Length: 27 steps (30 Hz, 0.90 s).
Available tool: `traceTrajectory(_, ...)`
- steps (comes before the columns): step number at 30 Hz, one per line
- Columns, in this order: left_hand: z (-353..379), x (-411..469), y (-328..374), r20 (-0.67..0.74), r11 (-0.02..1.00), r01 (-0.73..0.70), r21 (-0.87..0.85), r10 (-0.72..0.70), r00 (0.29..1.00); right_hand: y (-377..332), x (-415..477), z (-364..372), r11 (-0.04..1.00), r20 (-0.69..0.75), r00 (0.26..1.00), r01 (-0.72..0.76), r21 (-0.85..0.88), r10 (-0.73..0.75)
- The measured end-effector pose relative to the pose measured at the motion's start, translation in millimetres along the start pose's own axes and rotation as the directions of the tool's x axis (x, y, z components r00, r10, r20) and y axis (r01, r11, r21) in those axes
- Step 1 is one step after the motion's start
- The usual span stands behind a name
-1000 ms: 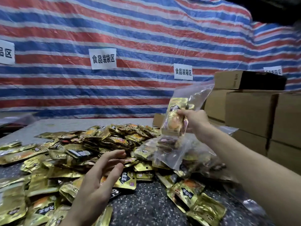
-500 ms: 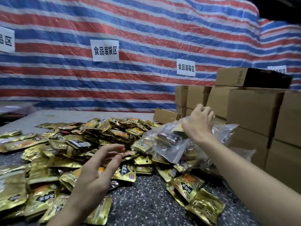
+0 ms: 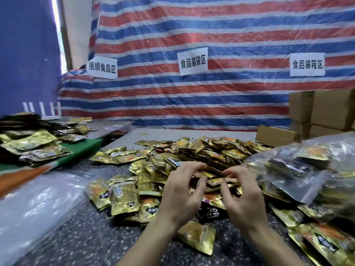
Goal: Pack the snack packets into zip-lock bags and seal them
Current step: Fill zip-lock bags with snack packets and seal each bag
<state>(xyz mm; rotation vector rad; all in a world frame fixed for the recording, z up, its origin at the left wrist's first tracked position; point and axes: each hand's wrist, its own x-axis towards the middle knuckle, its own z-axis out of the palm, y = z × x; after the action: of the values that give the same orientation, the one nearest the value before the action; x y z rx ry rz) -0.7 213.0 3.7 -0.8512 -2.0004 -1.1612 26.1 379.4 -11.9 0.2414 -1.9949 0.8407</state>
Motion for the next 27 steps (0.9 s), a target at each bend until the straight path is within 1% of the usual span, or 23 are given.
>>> traceTrajectory(1,-5.3,2.2,-2.0,-0.004,0.999,-0.004,0.034,0.005,1.000,0.8,-0.6,-0.6,1.000,0.008,1.000,-0.004,0.009,0.004)
traceTrajectory(3,-18.7,6.9,-7.4,-0.007,0.999,0.001,0.049,-0.001,1.000,2.8,-0.7,-1.9,0.999,0.032,0.999,-0.024,0.027,0.023)
traceTrajectory(5,-40.7,6.4,-17.5,0.001,0.994,0.030,0.101,-0.030,1.000,2.3,0.3,-1.5,0.998,0.046,0.998,-0.055,0.043,0.053)
traceTrajectory(7,-68.4,0.5,-34.1,-0.015,0.964,0.112,0.240,-0.112,0.994,0.7,1.7,-1.8,0.996,0.053,0.996,-0.068,0.059,0.065)
traceTrajectory(8,-84.6,-3.1,-44.8,-0.043,0.927,0.190,0.323,-0.186,0.982,-0.7,2.0,-2.1,0.995,0.061,0.996,-0.076,0.067,0.072)
traceTrajectory(9,-101.8,-7.5,-56.3,-0.089,0.862,0.289,0.416,-0.278,0.956,-2.5,1.6,-2.4,0.994,0.071,0.995,-0.080,0.073,0.075)
traceTrajectory(10,-119.6,-12.7,-67.1,-0.143,0.757,0.387,0.526,-0.370,0.918,-4.8,0.9,-2.1,0.993,0.079,0.994,-0.083,0.081,0.076)
traceTrajectory(11,-136.6,-18.6,-78.4,-0.199,0.617,0.460,0.639,-0.446,0.873,-6.3,0.1,-2.4,0.992,0.081,0.994,-0.084,0.093,0.076)
traceTrajectory(12,-152.4,-25.6,-90.6,-0.247,0.461,0.501,0.732,-0.505,0.827,-7.8,0.0,-2.8,0.991,0.079,0.994,-0.086,0.106,0.078)
traceTrajectory(14,-178.3,-40.9,-111.7,-0.316,0.189,0.525,0.830,-0.617,0.721,-9.8,0.4,-3.8,0.988,0.072,0.994,-0.093,0.125,0.084)
traceTrajectory(15,-188.4,-47.9,-119.6,-0.338,0.090,0.527,0.845,-0.674,0.657,-10.4,0.5,-3.8,0.987,0.071,0.994,-0.092,0.133,0.083)
traceTrajectory(16,-196.4,-54.2,-125.8,-0.345,0.026,0.520,0.854,-0.720,0.602,-11.4,0.2,-3.9,0.986,0.070,0.994,-0.091,0.139,0.082)
traceTrajectory(17,-202.5,-59.6,-130.7,-0.339,-0.005,0.506,0.863,-0.747,0.572,-12.1,-0.4,-3.9,0.986,0.069,0.994,-0.090,0.142,0.081)
traceTrajectory(18,-207.2,-62.6,-133.5,-0.320,-0.014,0.478,0.878,-0.760,0.565,-12.5,-0.8,-4.0,0.986,0.067,0.994,-0.091,0.143,0.082)
traceTrajectory(20,-214.3,-65.4,-135.0,-0.295,-0.013,0.427,0.904,-0.742,0.603,-11.7,-0.8,-4.2,0.986,0.057,0.995,-0.090,0.140,0.083)
traceTrajectory(21,-217.1,-65.4,-133.8,-0.299,-0.002,0.431,0.903,-0.723,0.623,-10.9,-0.5,-4.7,0.987,0.047,0.996,-0.084,0.138,0.079)
traceTrajectory(23,-222.9,-63.5,-133.6,-0.349,0.048,0.499,0.865,-0.658,0.667,-11.4,0.5,-6.4,0.987,0.023,0.997,-0.076,0.144,0.073)
traceTrajectory(24,-226.6,-61.5,-134.3,-0.373,0.081,0.543,0.836,-0.643,0.669,-11.9,0.6,-7.2,0.985,0.012,0.997,-0.079,0.156,0.078)
traceTrajectory(25,-231.1,-58.9,-134.3,-0.395,0.117,0.600,0.792,-0.651,0.648,-11.9,0.4,-7.3,0.981,0.005,0.997,-0.083,0.173,0.083)
traceTrajectory(27,-242.3,-49.4,-131.9,-0.419,0.213,0.755,0.620,-0.723,0.549,-12.3,0.4,-7.1,0.974,0.001,0.994,-0.108,0.201,0.110)
